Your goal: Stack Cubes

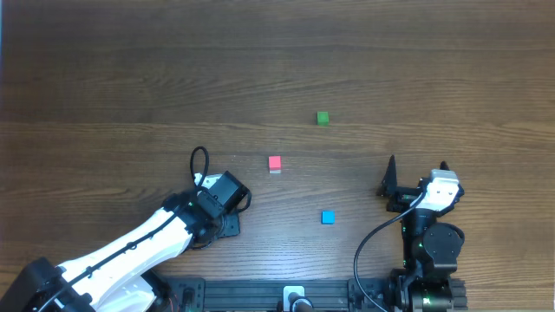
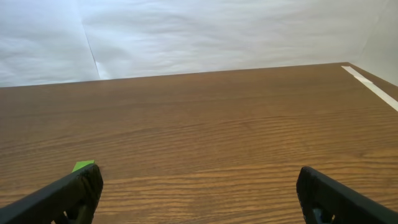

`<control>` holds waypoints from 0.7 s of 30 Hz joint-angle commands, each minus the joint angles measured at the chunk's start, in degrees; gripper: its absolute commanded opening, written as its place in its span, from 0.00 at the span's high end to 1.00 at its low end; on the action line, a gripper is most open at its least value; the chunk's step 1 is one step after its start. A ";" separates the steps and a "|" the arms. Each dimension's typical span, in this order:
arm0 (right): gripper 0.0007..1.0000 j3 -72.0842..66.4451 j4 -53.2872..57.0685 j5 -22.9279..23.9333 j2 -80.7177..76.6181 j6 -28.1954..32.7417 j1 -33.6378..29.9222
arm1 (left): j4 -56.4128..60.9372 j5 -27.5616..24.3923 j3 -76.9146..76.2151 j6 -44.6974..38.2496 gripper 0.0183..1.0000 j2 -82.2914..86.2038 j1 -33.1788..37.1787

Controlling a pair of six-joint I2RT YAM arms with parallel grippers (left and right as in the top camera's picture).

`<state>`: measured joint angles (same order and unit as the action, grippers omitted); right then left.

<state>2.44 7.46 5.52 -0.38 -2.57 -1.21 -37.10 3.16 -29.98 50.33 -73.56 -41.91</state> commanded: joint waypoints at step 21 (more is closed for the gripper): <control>0.01 -0.44 -0.04 0.52 0.00 0.07 -0.35 | 0.55 0.50 0.44 -0.42 0.79 -0.33 0.31</control>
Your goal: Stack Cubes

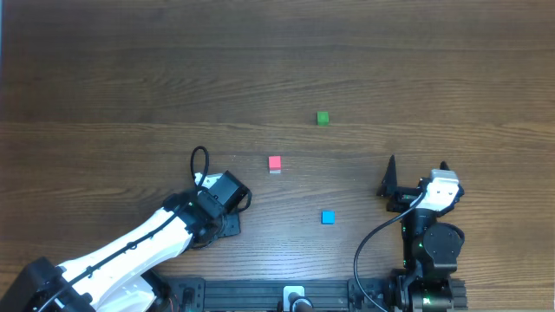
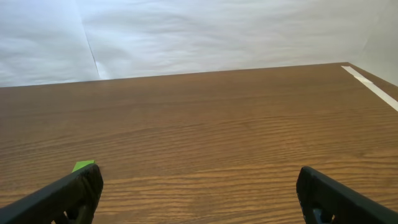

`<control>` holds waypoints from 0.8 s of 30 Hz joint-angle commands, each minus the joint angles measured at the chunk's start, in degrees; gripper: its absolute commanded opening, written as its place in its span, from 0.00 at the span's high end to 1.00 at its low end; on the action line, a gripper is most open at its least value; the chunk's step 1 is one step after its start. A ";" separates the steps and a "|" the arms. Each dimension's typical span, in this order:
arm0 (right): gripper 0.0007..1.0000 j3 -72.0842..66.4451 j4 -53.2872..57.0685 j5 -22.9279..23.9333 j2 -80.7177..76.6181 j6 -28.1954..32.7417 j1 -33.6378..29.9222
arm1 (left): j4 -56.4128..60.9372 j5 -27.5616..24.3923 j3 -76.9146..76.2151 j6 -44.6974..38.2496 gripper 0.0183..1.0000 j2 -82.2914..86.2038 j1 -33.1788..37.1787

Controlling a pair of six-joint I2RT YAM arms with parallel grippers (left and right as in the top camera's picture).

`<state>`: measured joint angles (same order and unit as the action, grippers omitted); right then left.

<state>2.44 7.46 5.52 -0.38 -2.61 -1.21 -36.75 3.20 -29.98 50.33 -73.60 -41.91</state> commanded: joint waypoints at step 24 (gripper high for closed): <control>0.01 -0.44 -0.04 0.52 0.00 0.11 -0.35 | -24.61 2.14 -55.95 -9.62 0.95 -27.76 2.54</control>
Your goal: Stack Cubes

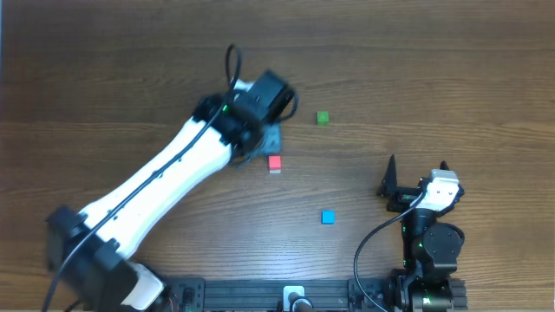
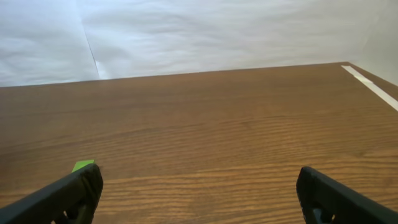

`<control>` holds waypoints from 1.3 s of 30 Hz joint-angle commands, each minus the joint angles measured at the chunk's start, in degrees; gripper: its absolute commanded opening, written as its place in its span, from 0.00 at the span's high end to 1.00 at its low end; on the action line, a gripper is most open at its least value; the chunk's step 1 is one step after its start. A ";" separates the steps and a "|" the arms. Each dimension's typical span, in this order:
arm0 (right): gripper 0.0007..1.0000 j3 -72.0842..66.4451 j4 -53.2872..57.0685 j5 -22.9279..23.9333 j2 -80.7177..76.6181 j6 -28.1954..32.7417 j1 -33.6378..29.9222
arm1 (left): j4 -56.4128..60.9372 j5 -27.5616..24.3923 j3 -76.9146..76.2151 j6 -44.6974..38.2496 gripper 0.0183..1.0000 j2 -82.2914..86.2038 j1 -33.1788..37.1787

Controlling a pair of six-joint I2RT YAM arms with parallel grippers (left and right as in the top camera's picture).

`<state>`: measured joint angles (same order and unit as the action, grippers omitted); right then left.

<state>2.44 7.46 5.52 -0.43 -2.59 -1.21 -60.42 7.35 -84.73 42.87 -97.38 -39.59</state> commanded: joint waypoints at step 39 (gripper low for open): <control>0.01 -0.44 -0.04 0.52 0.04 0.09 -0.35 | 5.51 -5.35 6.91 2.99 0.98 -7.74 -3.32</control>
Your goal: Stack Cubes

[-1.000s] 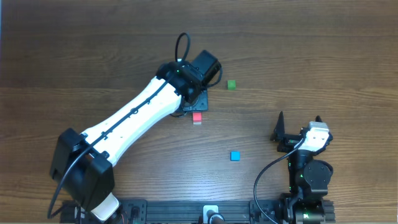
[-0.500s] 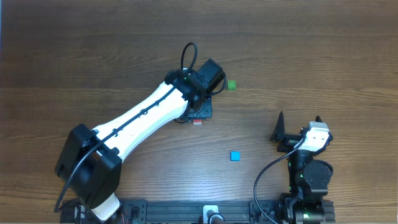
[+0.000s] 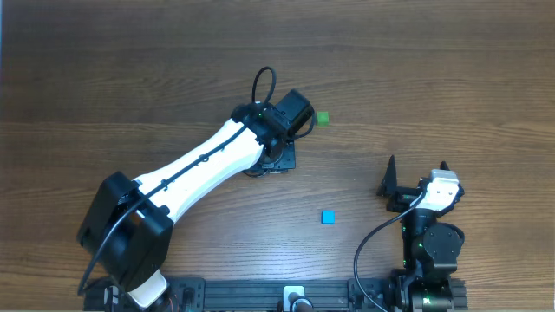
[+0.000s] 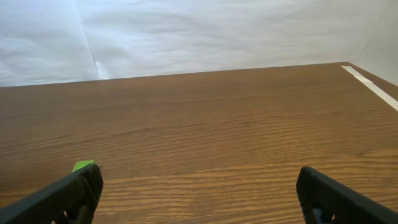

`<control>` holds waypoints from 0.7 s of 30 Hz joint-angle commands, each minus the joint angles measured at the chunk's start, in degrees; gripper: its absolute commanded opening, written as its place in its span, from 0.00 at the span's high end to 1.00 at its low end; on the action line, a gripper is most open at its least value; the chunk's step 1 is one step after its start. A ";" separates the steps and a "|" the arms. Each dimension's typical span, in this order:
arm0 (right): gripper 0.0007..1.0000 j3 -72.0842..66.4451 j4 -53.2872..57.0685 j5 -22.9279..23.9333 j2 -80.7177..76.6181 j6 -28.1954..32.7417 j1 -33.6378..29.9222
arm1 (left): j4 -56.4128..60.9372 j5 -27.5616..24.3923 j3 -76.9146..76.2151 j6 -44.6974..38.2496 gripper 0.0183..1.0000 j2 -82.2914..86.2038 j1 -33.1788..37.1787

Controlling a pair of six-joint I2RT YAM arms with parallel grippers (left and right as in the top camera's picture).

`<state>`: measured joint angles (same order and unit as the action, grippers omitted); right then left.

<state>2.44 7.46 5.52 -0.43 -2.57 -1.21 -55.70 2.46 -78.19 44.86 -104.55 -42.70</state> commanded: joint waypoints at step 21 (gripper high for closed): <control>0.01 -0.44 -0.04 0.52 0.04 0.07 -0.35 | 2.45 -0.50 0.37 1.03 0.98 -3.08 -0.22</control>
<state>2.44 7.46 5.52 -0.43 -2.59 -1.21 -53.58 2.31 -78.17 45.06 -106.52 -42.74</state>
